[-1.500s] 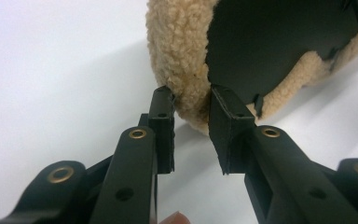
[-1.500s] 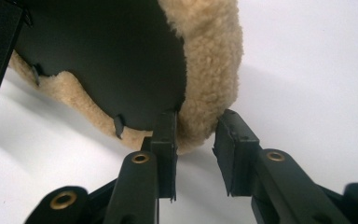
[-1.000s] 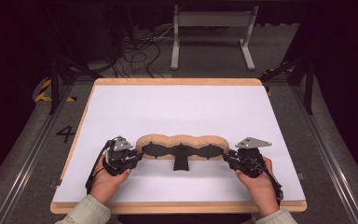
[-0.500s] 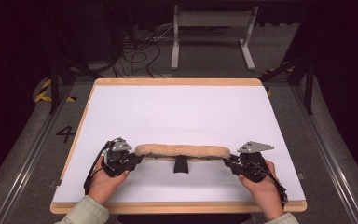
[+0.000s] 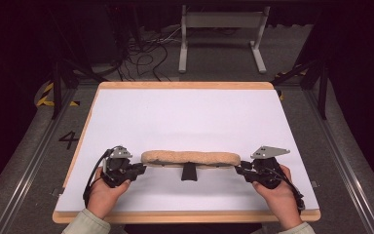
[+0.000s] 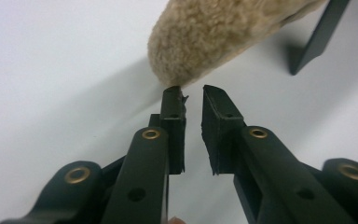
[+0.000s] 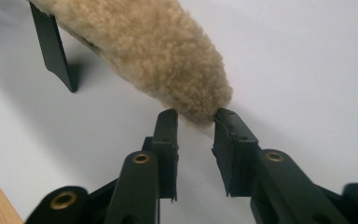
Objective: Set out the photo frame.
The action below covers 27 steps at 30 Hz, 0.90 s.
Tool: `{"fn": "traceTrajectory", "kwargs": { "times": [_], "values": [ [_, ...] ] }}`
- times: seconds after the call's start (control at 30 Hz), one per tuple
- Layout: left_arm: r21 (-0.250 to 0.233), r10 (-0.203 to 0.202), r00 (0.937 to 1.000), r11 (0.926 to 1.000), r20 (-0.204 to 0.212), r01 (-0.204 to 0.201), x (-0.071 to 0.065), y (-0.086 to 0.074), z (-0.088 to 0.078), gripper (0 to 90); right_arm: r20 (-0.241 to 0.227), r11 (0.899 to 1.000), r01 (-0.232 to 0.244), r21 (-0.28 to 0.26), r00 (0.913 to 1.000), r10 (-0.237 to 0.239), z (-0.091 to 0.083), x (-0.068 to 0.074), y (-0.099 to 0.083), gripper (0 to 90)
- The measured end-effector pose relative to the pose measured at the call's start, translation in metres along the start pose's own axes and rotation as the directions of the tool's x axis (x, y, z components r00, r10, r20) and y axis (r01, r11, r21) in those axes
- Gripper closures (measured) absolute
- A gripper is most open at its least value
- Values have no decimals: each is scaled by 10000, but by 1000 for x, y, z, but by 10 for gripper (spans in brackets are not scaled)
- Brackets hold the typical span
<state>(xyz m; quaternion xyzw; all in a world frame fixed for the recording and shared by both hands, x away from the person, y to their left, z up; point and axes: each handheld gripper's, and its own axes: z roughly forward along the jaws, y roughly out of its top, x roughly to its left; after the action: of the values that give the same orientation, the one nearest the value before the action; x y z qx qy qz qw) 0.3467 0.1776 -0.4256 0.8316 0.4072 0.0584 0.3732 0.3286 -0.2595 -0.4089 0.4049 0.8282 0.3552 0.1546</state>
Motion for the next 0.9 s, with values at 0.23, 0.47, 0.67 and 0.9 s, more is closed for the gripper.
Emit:
{"fn": "traceTrajectory", "kwargs": {
  "times": [0.23, 0.47, 0.67, 0.9],
  "values": [
    [127, 879, 9955, 9960, 358, -884, -12, 5, -4, 867, 204, 9994, 291, 187, 9994, -295, -5, -6, 0, 805],
    [350, 1437, 9880, 9887, 568, -1459, -22, 6, 0, 887, 415, 9992, 407, 49, 9983, -408, -13, -10, 1, 857],
    [380, 1781, 9823, 9829, 581, -1804, -27, 7, 2, 897, 460, 9990, 434, -49, 9980, -431, -18, -12, 2, 877],
    [679, 2349, 9710, 9690, 439, -2375, -36, 10, 11, 900, 521, 9989, 449, -142, 9977, -441, -16, -13, 2, 891]
  ]
}}
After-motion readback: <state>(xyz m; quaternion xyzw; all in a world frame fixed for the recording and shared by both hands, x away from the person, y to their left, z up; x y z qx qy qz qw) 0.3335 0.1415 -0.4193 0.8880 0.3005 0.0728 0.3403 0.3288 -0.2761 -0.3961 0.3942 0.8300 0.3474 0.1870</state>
